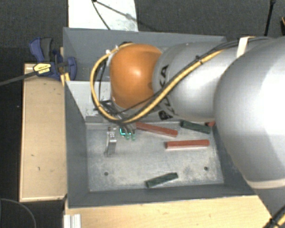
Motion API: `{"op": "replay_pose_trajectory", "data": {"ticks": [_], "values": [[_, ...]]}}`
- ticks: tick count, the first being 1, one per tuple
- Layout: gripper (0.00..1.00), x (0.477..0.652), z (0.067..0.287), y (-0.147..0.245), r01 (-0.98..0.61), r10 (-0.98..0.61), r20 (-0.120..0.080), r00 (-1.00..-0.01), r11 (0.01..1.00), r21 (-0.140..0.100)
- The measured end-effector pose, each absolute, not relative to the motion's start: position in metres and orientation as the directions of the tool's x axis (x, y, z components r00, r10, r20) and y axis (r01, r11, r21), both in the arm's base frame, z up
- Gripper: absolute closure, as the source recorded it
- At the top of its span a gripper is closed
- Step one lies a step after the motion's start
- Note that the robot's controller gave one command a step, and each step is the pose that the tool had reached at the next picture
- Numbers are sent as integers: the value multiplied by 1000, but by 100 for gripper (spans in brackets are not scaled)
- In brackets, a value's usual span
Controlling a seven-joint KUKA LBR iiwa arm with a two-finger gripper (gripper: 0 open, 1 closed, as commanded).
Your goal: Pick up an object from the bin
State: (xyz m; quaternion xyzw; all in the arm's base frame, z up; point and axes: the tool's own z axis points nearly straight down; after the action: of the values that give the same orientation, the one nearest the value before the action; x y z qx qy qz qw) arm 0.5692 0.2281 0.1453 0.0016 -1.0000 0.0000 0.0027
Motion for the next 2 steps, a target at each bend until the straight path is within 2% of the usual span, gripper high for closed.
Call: {"op": "replay_pose_trajectory", "data": {"ticks": [1, 2], "values": [[0, 585, 106, 145, -51, -51, 2, -999, 999, -4], [0, 587, 69, 57, -88, -88, 1, -996, 996, -3]]}}
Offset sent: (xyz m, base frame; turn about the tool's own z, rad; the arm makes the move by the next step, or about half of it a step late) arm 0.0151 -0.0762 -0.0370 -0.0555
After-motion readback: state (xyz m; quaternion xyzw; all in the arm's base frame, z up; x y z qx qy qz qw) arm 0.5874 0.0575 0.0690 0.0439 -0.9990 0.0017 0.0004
